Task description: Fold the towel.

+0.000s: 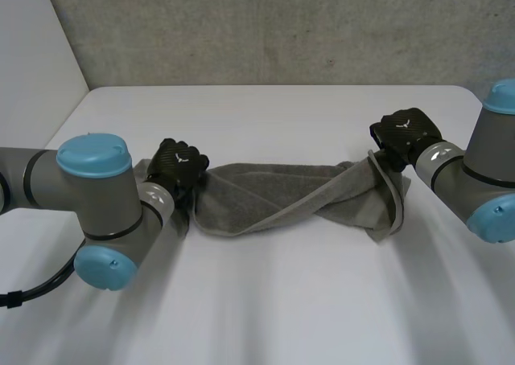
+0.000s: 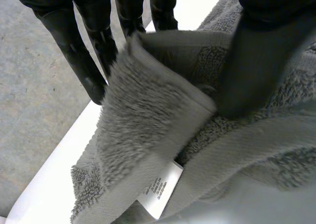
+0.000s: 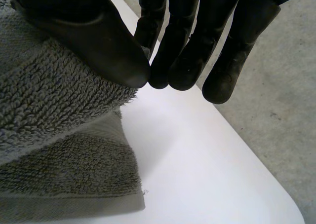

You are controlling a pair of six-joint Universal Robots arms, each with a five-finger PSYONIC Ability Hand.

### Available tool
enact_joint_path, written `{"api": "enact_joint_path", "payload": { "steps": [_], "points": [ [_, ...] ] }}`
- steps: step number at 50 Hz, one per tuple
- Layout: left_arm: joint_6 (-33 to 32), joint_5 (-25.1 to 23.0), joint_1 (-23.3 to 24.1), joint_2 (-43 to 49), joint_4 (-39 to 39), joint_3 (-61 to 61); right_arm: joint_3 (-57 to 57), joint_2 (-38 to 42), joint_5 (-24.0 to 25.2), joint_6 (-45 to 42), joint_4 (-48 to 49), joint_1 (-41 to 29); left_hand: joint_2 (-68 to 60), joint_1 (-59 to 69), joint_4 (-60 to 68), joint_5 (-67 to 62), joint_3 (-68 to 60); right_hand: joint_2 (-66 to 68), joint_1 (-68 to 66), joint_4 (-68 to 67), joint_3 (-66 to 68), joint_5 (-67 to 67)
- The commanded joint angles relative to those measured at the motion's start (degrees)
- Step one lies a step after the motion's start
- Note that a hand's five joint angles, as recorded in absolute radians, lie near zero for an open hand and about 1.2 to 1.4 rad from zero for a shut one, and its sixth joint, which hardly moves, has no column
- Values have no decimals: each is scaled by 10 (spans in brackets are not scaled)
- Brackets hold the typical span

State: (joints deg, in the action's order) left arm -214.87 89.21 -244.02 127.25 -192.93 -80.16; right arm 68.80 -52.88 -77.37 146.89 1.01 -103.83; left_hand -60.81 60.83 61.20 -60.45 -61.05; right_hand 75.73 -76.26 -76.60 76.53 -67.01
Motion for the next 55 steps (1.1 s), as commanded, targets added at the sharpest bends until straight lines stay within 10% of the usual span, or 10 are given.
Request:
{"api": "enact_joint_path", "payload": {
  "steps": [1,23,35,48,55],
  "points": [
    [6,2,-1,-9,-3,24,-12,-1,0,-20,-33,0,-175,174,171,-78,-172,43,-37,-34,35,-30],
    [89,3,-47,-194,9,23,-53,-220,56,-78,-237,55,-192,192,188,-96,-189,43,-37,-34,35,-30],
    [78,3,-64,-104,69,104,-124,-123,69,-135,-282,42,-192,192,188,-96,-189,43,-37,-34,35,-30],
    [76,5,-58,-74,-181,214,-171,-58,17,-145,172,-13,-192,192,188,-96,-189,43,-37,-34,35,-30],
    [201,1,-58,-157,-288,169,-96,-155,22,-84,345,-17,-192,192,188,-96,-189,43,-37,-34,35,-30]
  ]
}}
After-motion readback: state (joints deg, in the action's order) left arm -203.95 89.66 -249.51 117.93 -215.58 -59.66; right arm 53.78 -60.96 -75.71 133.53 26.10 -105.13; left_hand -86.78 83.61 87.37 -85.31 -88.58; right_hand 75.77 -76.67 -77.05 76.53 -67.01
